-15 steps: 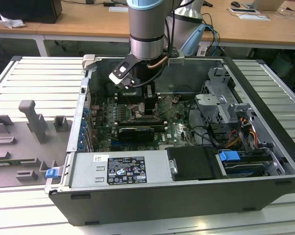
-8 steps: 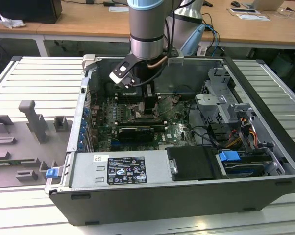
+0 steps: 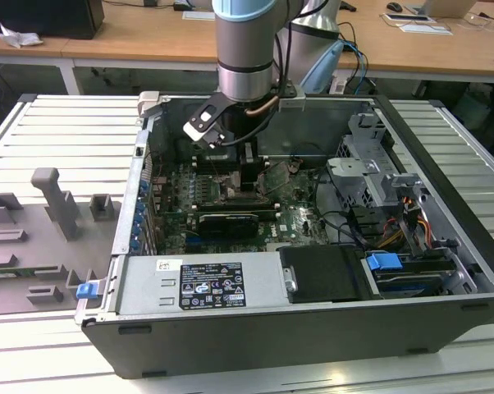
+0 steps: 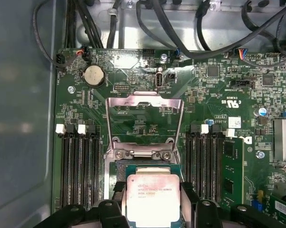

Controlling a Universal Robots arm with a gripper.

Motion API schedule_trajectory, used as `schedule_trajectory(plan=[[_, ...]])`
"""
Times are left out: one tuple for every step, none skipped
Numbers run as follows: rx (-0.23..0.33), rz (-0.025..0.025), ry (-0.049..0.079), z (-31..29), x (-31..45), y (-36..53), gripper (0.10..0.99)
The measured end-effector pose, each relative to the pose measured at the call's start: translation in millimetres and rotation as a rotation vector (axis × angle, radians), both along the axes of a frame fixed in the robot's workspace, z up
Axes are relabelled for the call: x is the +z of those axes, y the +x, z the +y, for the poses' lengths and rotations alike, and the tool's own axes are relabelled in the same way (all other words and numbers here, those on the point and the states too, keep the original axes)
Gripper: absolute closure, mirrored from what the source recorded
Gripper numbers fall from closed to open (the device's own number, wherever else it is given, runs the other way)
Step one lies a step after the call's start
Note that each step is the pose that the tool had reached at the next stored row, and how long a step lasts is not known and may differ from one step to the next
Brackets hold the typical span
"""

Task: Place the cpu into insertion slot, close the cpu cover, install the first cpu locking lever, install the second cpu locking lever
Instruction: 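Place the cpu into insertion slot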

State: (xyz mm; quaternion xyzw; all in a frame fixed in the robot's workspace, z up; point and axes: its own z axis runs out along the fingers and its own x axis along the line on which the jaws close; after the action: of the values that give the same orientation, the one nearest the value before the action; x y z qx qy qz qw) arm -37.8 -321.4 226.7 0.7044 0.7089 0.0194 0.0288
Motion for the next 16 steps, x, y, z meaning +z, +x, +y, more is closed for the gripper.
schedule_trajectory(plan=[[0.000, 0.0000, 0.000, 0.0, -1.3, -0.6, 0.545], [0.000, 0.0003, 0.000, 0.2, -1.9, -1.0, 0.545], [0.000, 0.0003, 0.000, 0.2, -2.1, -1.0, 0.545], [0.000, 0.0001, 0.000, 0.2, -2.3, -1.0, 0.545], [0.000, 0.0002, 0.000, 0.2, -2.4, -1.1, 0.545], [0.000, 0.0002, 0.000, 0.2, -2.4, -1.1, 0.545], [0.000, 0.0002, 0.000, 0.2, -2.5, -1.1, 0.545], [0.000, 0.0002, 0.000, 0.3, -2.6, -1.1, 0.545], [0.000, 0.0002, 0.000, 0.2, -2.6, -1.1, 0.545], [0.000, 0.0001, 0.000, 0.2, -2.7, -1.1, 0.545], [0.000, 0.0001, 0.000, 0.3, -2.9, -1.1, 0.545], [0.000, 0.0001, 0.000, 0.2, -3.4, -1.1, 0.545], [0.000, 0.0001, 0.000, 0.2, -3.6, -1.2, 0.545], [-0.001, 0.0002, 0.000, 0.3, -3.8, -1.3, 0.545], [-0.002, 0.0002, 0.000, 0.3, -3.9, -1.4, 0.545], [-0.005, 0.0002, 0.000, 0.3, -4.3, -1.6, 0.545]])
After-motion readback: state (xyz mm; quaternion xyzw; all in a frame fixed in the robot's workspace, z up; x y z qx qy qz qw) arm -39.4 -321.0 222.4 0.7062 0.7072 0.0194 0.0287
